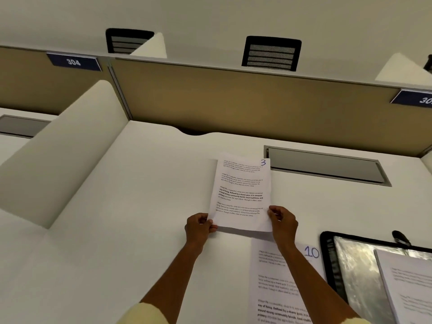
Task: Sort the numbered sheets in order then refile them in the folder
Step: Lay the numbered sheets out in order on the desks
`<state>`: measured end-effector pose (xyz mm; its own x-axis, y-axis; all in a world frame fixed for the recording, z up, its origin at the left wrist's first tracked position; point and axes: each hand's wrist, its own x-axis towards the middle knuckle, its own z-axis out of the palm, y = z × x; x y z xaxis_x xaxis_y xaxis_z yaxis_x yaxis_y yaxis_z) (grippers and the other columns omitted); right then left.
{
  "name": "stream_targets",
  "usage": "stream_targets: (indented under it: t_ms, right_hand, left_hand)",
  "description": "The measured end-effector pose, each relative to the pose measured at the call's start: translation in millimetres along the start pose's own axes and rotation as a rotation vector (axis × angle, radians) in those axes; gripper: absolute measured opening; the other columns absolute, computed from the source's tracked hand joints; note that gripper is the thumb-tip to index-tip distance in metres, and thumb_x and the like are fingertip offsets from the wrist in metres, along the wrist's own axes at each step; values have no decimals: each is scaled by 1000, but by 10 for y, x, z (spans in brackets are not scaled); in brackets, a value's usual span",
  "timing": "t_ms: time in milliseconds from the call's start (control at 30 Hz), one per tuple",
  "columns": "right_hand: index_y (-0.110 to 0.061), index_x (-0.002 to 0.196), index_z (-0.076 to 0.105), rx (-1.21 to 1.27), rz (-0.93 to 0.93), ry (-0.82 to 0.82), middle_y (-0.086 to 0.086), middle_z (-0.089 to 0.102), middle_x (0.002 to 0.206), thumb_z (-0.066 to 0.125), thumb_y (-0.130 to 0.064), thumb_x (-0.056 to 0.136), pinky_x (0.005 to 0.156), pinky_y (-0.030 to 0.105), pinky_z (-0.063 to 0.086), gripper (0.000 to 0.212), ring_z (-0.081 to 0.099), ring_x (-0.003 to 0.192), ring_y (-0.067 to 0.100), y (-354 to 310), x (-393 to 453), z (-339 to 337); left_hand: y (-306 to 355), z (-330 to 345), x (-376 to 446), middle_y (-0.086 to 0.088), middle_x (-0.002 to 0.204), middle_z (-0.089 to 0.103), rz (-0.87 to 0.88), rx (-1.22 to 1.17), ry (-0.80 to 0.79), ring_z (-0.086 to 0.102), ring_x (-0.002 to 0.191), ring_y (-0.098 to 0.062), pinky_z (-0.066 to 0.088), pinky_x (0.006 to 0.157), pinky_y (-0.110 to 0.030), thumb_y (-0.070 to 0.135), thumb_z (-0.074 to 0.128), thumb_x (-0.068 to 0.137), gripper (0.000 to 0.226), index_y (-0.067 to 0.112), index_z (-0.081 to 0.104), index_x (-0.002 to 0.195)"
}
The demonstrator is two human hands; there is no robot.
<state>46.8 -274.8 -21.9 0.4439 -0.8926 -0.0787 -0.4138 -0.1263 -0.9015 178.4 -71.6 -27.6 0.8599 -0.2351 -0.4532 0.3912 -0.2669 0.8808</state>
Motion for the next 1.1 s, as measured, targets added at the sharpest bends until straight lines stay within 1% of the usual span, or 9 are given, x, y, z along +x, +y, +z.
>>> stream_targets:
  t_ms: [233, 333, 467, 567, 667, 767, 867, 1000, 1100]
  right_hand:
    - [1, 109, 71, -78, 4, 23, 14, 72, 107, 67, -7, 93, 72, 10, 42, 18, 63, 88, 19, 33, 415, 99]
    - [2, 108, 71, -103, 9, 26, 15, 72, 106, 67, -5, 92, 77, 16, 44, 18, 64, 88, 20, 58, 531, 138]
    - [3, 104, 73, -153, -11, 42, 16, 73, 102, 68, -4, 91, 83, 25, 47, 16, 69, 90, 28, 104, 606, 195]
    - [2, 103, 72, -191, -24, 63, 17, 72, 101, 69, -4, 90, 83, 28, 49, 15, 69, 91, 31, 162, 592, 244]
    - [0, 109, 68, -245, -76, 96, 18, 65, 113, 70, -9, 90, 89, 34, 48, 21, 63, 102, 34, 162, 529, 287]
    - [-6, 121, 65, -389, -155, 76, 15, 56, 135, 64, -19, 95, 102, 41, 41, 29, 52, 121, 34, 166, 470, 311]
    - [-8, 132, 61, -519, -258, -34, 14, 48, 149, 52, -33, 99, 113, 51, 35, 43, 45, 136, 34, 245, 425, 345]
    - [-17, 153, 35, -778, -216, -290, 4, 19, 165, 38, -43, 105, 123, 49, 7, 56, 11, 153, 27, 337, 391, 369]
    - [-20, 157, 23, -826, -184, -326, 1, 8, 167, 25, -52, 104, 123, 48, 1, 62, 1, 154, 24, 278, 369, 347]
  left_hand:
    - [160, 244, 242, -20, 78, 70, 26, 63, 21, 70, 59, -28, 56, 54, -24, -10, 65, 84, 9, -2, 67, 88]
    - [198, 315, 328, -18, 73, 68, 56, 115, 27, 65, 52, -27, 58, 53, -32, -11, 65, 82, 18, 6, 64, 80]
    - [188, 345, 408, -11, 73, 67, 74, 204, 48, 63, 46, -23, 59, 54, -42, -4, 72, 79, 17, 1, 66, 95]
    - [173, 340, 417, -7, 76, 67, 173, 379, 63, 66, 64, -24, 56, 71, -35, 12, 78, 79, 39, 6, 62, 114]
    - [129, 343, 408, -10, 106, 64, 284, 557, 80, 61, 96, -27, 52, 86, -38, 29, 76, 82, 59, 10, 51, 132]
    - [47, 345, 414, -13, 121, 52, 575, 791, 96, 53, 106, -31, 51, 82, -42, 32, 70, 86, 56, 12, 52, 134]
    - [-101, 328, 503, -18, 141, 48, 772, 970, 41, 48, 126, -39, 47, 96, -52, 30, 60, 91, 44, 14, 58, 132]
    - [-270, 281, 526, -15, 152, 40, 779, 1092, -96, 38, 138, -41, 41, 104, -59, 38, 41, 92, 52, 14, 56, 136]
    - [-278, 250, 516, -11, 160, 24, 757, 1080, -147, 21, 147, -36, 26, 114, -57, 41, 32, 95, 58, 17, 41, 147]
